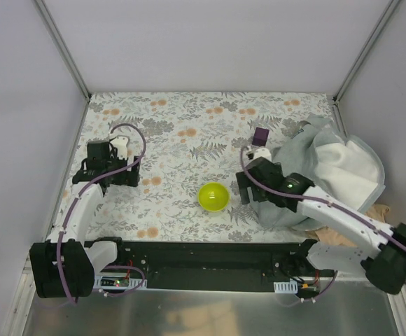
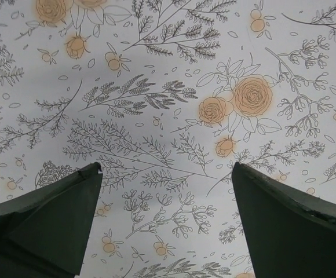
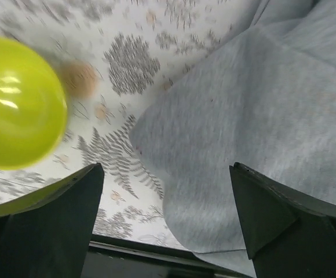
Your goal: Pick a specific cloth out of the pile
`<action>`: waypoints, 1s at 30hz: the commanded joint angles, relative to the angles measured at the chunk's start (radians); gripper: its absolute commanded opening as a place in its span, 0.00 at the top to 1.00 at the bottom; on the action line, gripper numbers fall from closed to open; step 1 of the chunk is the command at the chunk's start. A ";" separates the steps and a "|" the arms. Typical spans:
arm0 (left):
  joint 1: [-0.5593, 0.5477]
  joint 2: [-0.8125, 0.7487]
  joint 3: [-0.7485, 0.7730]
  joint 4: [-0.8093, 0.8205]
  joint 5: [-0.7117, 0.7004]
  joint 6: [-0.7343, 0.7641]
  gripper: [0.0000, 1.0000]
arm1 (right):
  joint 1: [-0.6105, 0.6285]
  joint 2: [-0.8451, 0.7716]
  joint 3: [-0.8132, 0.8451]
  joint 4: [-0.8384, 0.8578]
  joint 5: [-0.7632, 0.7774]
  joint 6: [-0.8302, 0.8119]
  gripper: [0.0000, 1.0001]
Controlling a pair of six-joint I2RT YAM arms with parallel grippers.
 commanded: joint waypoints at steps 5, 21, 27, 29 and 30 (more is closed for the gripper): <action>0.010 0.006 0.122 -0.118 0.110 0.071 0.00 | 0.127 0.344 0.100 -0.241 0.216 -0.072 0.01; 0.009 0.014 0.181 -0.201 0.162 0.112 0.00 | 0.005 0.478 0.238 -0.203 0.406 -0.092 1.00; -0.005 0.037 0.291 -0.268 0.225 0.128 0.00 | -0.358 0.184 0.530 -0.116 0.573 -0.153 1.00; -0.031 0.052 0.335 -0.291 0.239 0.131 0.00 | -0.508 0.081 0.604 0.017 0.546 -0.207 1.00; -0.051 0.060 0.358 -0.307 0.236 0.137 0.00 | -0.570 0.035 0.623 0.085 0.534 -0.231 1.00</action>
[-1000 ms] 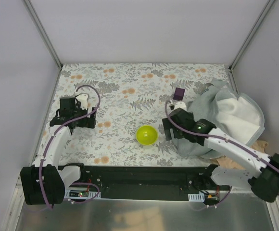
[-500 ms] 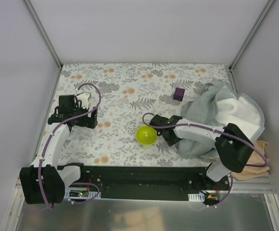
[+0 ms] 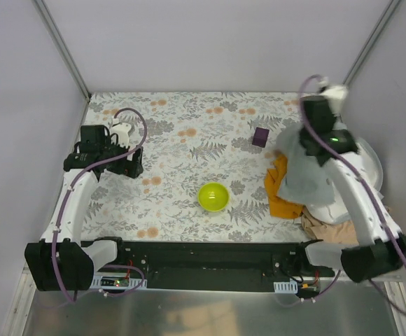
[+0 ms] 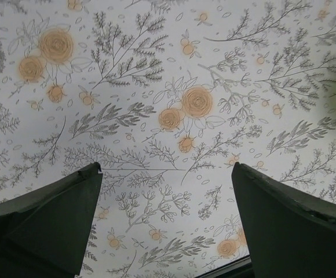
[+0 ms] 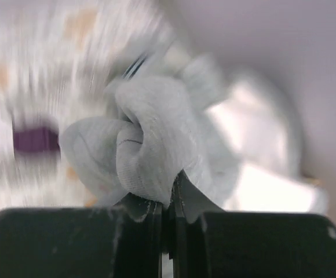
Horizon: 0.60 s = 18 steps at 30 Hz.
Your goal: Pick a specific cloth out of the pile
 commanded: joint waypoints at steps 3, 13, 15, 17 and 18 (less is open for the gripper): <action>-0.197 0.035 0.177 -0.108 0.005 0.062 0.00 | -0.284 -0.325 0.158 0.370 0.162 -0.205 1.00; -0.772 0.364 0.558 -0.193 -0.094 0.066 0.03 | -0.445 -0.284 -0.072 0.341 0.064 -0.114 1.00; -0.883 0.499 0.680 -0.193 -0.140 0.043 0.03 | -0.485 -0.280 -0.098 0.314 0.020 -0.051 1.00; -0.962 0.653 0.851 -0.193 -0.160 0.012 0.04 | -0.517 -0.282 -0.121 0.297 -0.003 0.003 1.00; -0.993 0.738 0.939 -0.193 -0.157 -0.011 0.04 | -0.532 -0.282 -0.132 0.294 -0.011 0.021 1.00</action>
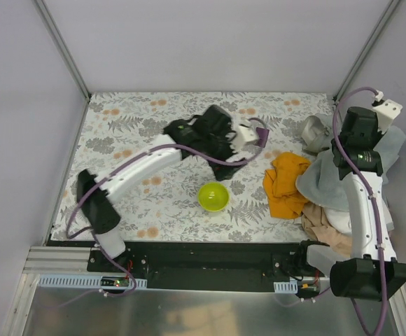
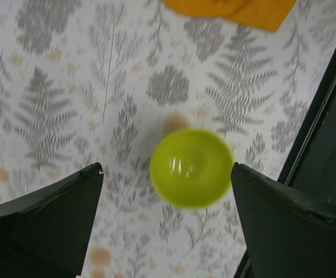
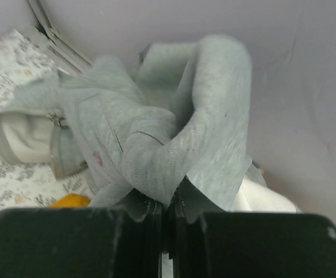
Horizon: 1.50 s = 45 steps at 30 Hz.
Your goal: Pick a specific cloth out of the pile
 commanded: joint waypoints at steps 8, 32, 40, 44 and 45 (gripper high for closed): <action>-0.238 0.864 0.941 -0.020 -0.048 -0.165 0.01 | -0.130 -0.075 -0.089 -0.017 -0.122 0.174 1.00; -0.199 0.760 0.788 0.095 -0.125 -0.044 1.00 | -0.133 -0.147 -0.129 -0.012 -0.180 0.186 1.00; -0.171 0.455 0.908 0.008 -0.310 0.098 1.00 | -0.121 -0.135 -0.075 -0.104 -0.476 0.182 1.00; -0.165 0.361 0.939 0.009 -0.529 0.209 1.00 | -0.058 -0.140 -0.063 -0.128 -0.618 0.160 1.00; -0.157 0.334 0.930 0.009 -0.575 0.229 1.00 | -0.040 -0.132 -0.049 -0.148 -0.627 0.156 1.00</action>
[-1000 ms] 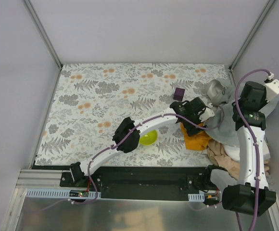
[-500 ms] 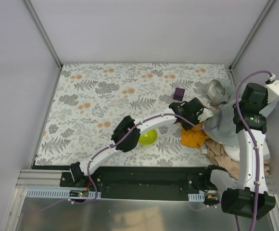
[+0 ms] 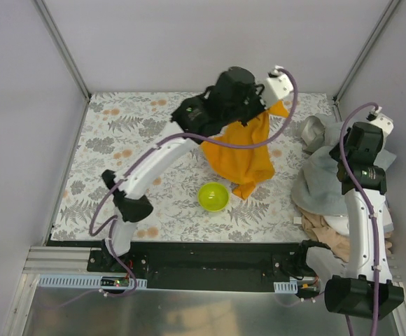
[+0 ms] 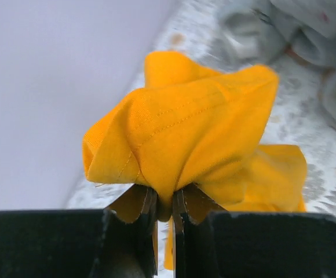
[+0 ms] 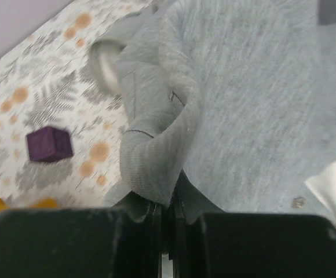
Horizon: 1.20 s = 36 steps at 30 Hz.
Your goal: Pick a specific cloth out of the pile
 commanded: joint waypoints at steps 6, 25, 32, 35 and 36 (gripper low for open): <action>0.144 -0.328 -0.045 -0.001 -0.362 0.169 1.00 | 0.236 0.029 0.098 -0.171 -0.117 -0.083 1.00; 0.848 -0.779 -0.556 0.055 -0.355 0.267 1.00 | 0.553 0.230 0.038 -0.505 -0.040 -0.014 1.00; 1.104 -0.915 -0.994 -0.020 -0.286 0.220 1.00 | 0.563 0.278 0.008 -0.524 -0.026 0.032 1.00; 1.186 -0.929 -1.227 -0.024 -0.168 0.160 1.00 | 0.563 0.307 -0.003 -0.511 -0.040 0.043 0.98; 1.198 -0.922 -1.290 -0.024 -0.125 0.137 1.00 | 0.561 0.319 -0.005 -0.508 -0.044 0.045 0.96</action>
